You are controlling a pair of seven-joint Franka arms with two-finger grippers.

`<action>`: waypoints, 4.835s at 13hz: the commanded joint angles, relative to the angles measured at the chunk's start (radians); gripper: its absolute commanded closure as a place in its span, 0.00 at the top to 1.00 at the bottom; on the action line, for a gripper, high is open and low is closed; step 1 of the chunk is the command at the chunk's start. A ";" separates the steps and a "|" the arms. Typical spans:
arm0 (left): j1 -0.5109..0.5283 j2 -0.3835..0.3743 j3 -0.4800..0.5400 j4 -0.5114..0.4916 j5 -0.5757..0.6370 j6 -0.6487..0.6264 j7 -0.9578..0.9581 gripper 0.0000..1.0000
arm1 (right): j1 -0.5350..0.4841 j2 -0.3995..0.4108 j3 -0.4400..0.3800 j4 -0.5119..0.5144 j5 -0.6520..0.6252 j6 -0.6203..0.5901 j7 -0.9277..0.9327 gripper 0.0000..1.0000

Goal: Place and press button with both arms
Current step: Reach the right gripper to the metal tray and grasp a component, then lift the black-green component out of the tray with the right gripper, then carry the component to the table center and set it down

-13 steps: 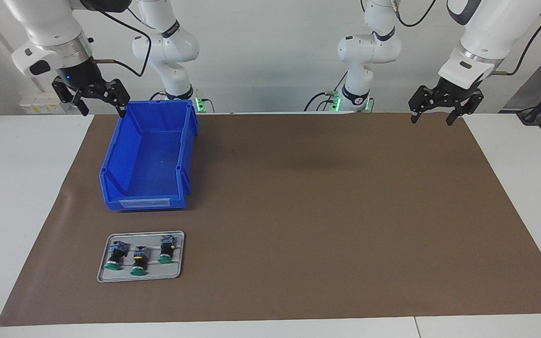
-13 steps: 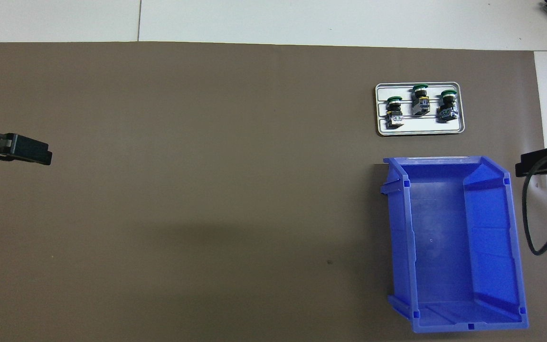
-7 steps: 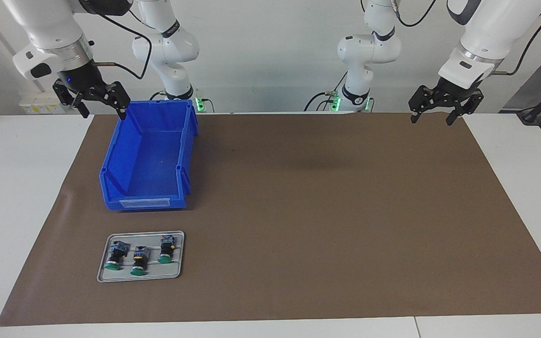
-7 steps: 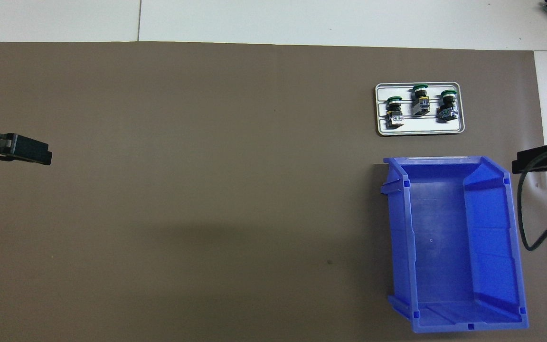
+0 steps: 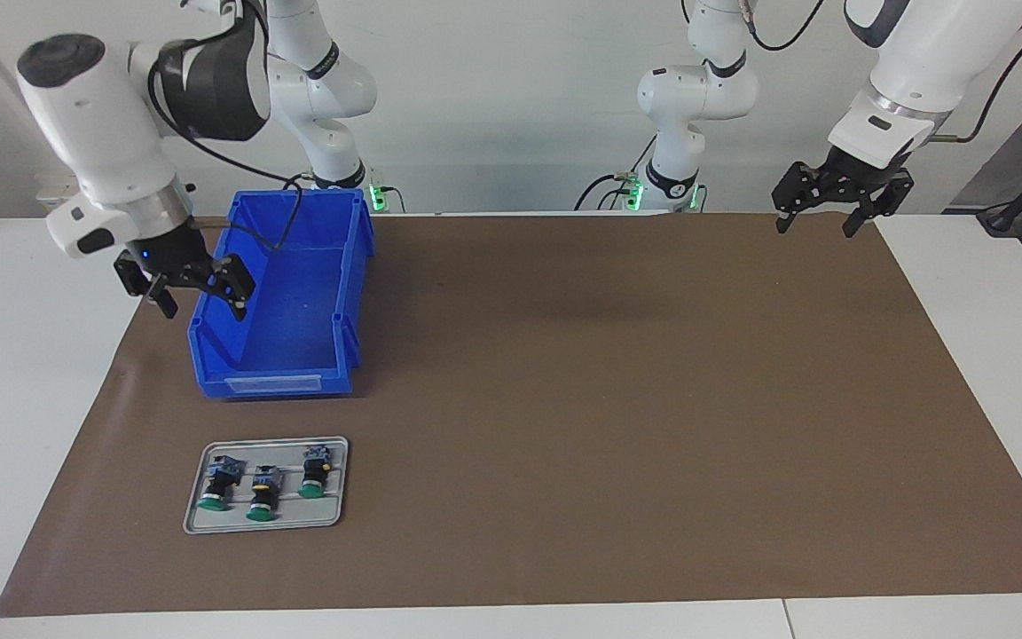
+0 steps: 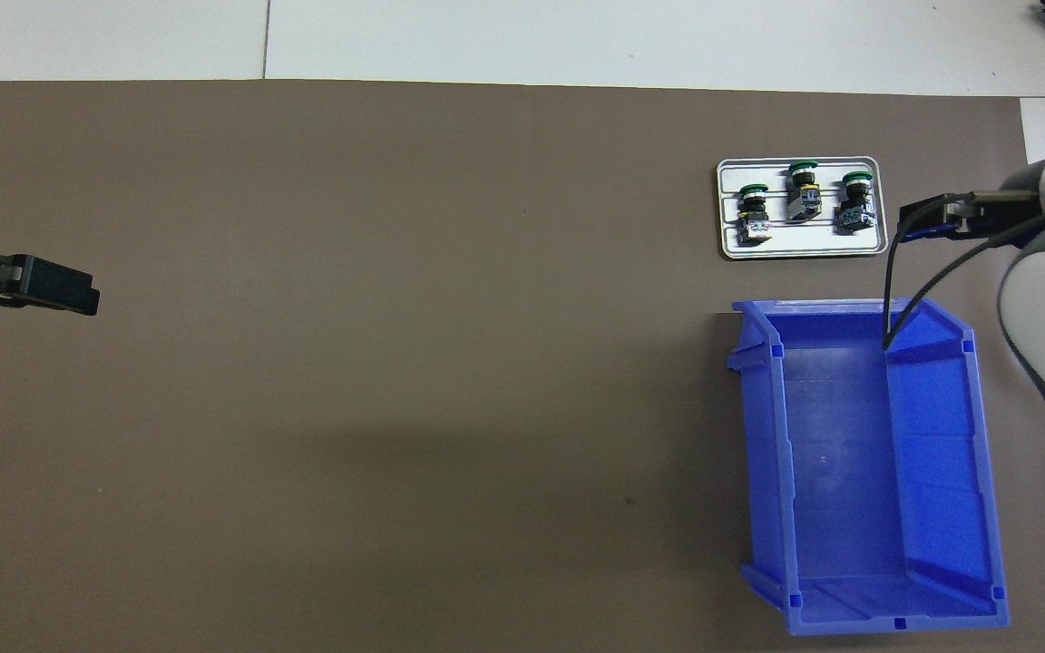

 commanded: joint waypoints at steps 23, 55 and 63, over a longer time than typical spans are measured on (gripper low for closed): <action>0.012 -0.024 -0.003 -0.027 -0.011 -0.006 0.012 1.00 | -0.006 0.466 0.020 0.092 0.133 0.528 -0.132 0.84; 0.012 -0.024 -0.003 -0.027 -0.012 -0.005 0.012 1.00 | 0.549 0.234 0.013 0.079 -0.097 0.171 1.991 0.00; 0.012 -0.024 -0.003 -0.027 -0.012 -0.005 0.012 1.00 | 0.756 0.386 0.018 0.082 -0.243 0.212 2.428 0.00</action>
